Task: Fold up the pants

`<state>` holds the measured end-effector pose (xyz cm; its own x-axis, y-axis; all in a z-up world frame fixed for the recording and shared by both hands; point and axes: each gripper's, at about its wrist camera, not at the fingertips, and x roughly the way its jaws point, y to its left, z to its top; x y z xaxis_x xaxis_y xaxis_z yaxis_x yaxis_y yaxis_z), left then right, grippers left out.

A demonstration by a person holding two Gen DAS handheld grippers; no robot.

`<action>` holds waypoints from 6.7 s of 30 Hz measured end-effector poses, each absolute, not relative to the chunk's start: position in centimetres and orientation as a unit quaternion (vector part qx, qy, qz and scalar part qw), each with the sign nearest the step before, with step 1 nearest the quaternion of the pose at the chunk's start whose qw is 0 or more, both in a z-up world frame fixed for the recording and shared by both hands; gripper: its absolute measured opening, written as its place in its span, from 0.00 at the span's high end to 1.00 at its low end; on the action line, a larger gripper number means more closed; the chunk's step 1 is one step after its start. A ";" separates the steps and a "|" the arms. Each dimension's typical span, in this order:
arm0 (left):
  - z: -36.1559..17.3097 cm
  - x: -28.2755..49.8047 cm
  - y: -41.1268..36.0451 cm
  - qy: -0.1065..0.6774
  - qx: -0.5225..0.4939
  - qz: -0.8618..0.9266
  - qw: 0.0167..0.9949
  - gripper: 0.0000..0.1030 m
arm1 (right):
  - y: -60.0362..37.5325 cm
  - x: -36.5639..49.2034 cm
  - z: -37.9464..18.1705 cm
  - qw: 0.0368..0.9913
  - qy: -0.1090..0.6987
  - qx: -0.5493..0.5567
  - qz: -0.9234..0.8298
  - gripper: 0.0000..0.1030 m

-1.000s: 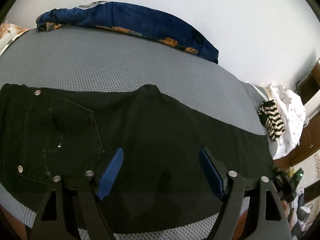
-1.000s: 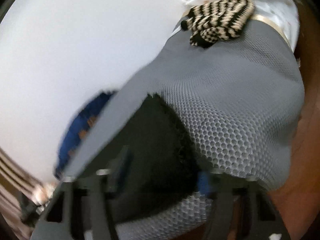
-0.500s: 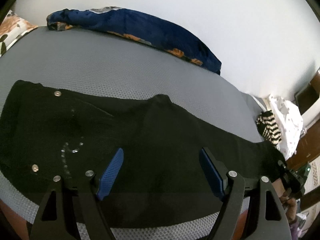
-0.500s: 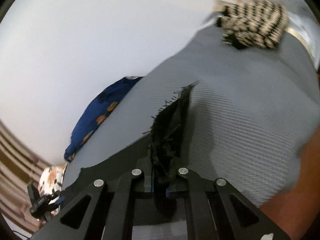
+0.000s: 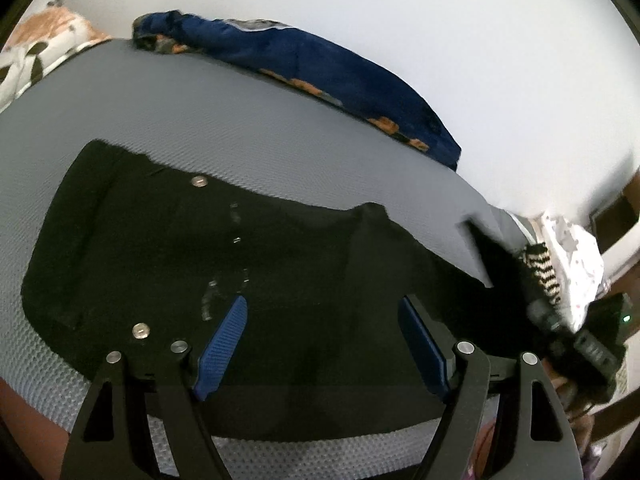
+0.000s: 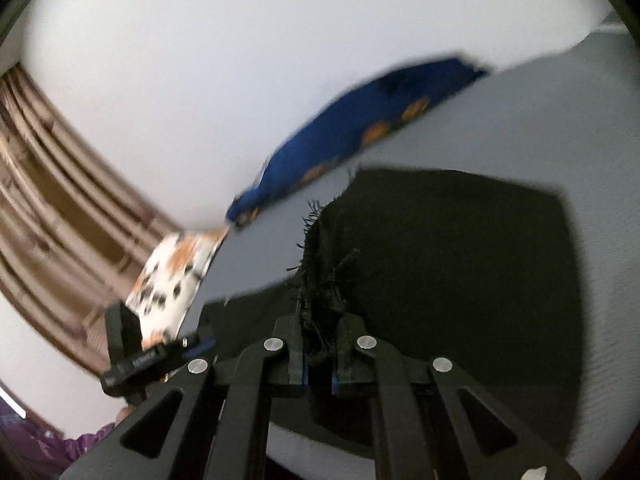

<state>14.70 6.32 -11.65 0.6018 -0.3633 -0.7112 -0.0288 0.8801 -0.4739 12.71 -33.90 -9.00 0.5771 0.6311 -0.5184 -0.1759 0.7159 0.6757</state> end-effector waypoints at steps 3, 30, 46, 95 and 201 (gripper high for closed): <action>-12.3 14.6 7.2 0.444 -0.232 -0.092 0.860 0.24 | -29.6 13.4 -11.2 0.818 0.424 0.283 0.267 0.94; -13.2 14.2 8.6 0.443 -0.242 -0.089 0.859 0.24 | -30.0 13.1 -10.8 0.796 0.410 0.329 0.300 0.64; -12.1 13.9 0.6 0.495 -0.168 -0.327 0.787 0.24 | -31.1 6.8 -12.6 0.762 0.475 0.320 0.301 0.64; -19.3 13.5 -0.2 0.584 -0.306 -0.276 0.700 0.93 | -35.1 7.1 -12.6 0.778 0.448 0.356 0.258 0.45; -11.1 22.8 -17.9 0.623 -0.236 -0.369 0.648 0.60 | -30.8 7.5 -3.7 0.906 0.393 0.116 0.108 0.74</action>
